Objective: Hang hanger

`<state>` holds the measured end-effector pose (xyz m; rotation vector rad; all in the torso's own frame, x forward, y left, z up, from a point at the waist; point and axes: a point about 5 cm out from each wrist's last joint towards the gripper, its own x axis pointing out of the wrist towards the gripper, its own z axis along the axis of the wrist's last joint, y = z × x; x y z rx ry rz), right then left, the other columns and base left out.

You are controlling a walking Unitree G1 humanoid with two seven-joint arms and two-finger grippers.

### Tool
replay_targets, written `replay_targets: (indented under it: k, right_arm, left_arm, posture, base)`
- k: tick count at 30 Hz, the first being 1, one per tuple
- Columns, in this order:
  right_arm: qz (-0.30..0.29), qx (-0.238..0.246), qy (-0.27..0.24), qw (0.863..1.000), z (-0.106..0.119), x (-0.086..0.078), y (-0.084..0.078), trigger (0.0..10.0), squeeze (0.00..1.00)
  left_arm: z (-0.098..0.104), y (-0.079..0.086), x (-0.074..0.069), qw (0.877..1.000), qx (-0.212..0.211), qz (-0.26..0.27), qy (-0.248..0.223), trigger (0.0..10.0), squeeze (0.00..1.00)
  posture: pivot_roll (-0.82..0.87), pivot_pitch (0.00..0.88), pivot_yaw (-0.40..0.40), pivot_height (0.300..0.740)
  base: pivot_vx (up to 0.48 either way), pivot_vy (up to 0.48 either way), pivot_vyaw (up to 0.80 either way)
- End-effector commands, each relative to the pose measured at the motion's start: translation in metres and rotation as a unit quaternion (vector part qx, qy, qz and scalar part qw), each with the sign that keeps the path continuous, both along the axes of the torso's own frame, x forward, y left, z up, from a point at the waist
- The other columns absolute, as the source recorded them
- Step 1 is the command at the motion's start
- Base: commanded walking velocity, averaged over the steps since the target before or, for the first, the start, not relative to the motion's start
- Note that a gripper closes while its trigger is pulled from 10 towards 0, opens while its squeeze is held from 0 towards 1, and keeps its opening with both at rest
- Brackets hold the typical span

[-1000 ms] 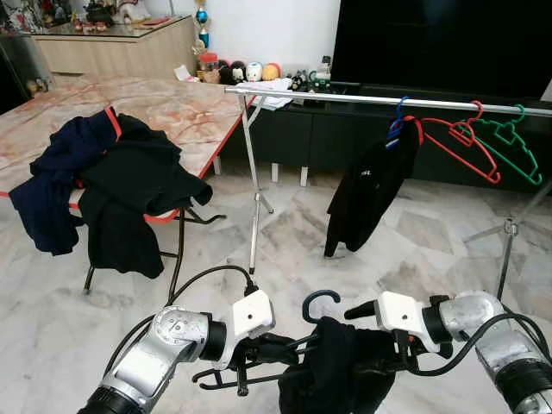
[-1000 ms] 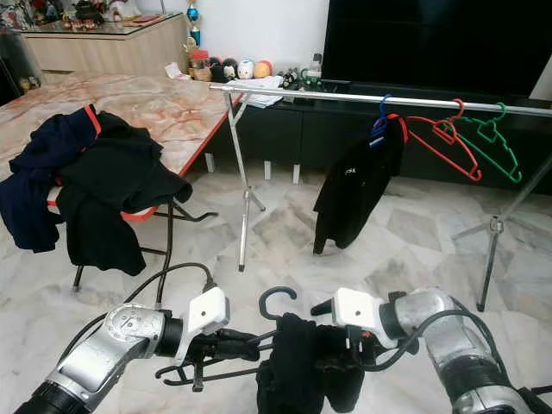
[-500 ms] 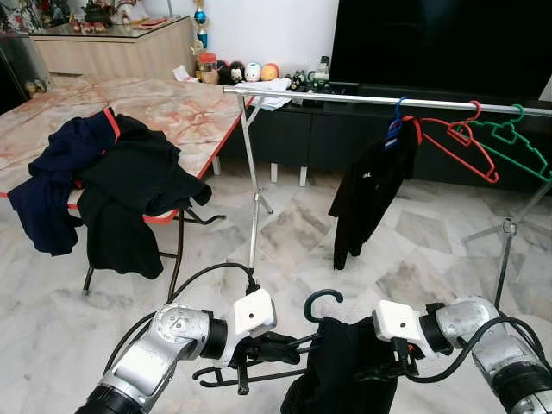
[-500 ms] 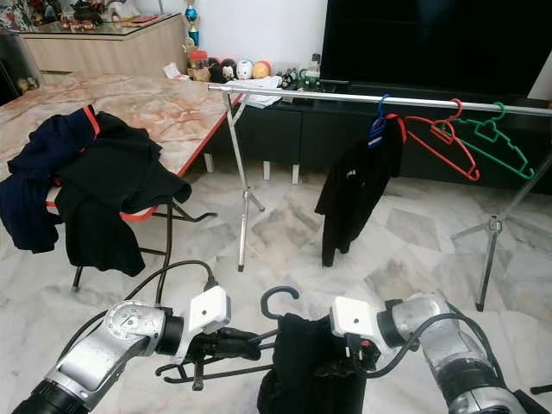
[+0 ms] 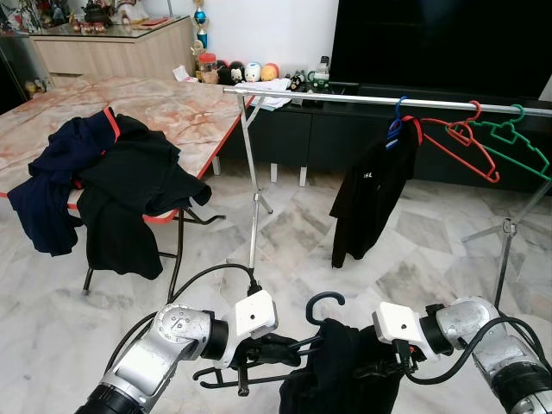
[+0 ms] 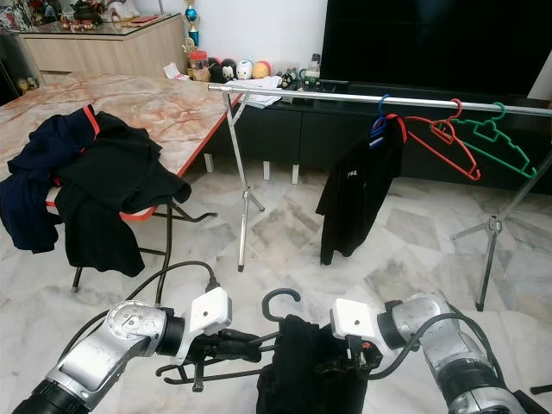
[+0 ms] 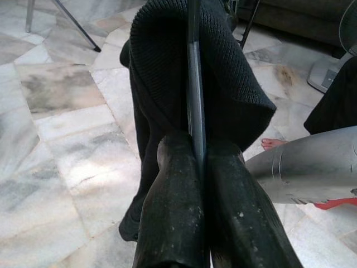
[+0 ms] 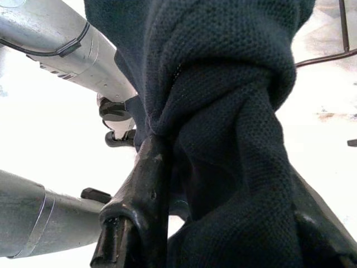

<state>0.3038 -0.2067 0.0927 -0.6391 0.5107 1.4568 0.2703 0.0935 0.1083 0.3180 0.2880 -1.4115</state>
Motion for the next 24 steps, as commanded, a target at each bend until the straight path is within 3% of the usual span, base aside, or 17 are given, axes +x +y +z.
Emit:
replay_targets:
  k: [1, 24]
  right_arm:
    - [0.005, 0.013, 0.002, 1.000, 0.0010, 0.0006, 0.0041, 0.0, 0.00]
    - [0.005, 0.034, 0.023, 0.999, -0.0036, -0.0045, 0.0074, 0.0, 0.00]
  left_arm:
    - [0.0112, -0.0039, 0.0032, 0.999, -0.003, -0.014, -0.030, 10.0, 0.00]
    - [0.0092, -0.0048, 0.0101, 0.999, 0.008, 0.003, -0.042, 10.0, 0.00]
  posture:
    - [0.02, 0.041, -0.004, 0.740]
    - [0.01, 0.010, 0.008, 0.740]
  base:
    - [0.000, 0.000, 0.00]
    - [0.000, 0.000, 0.00]
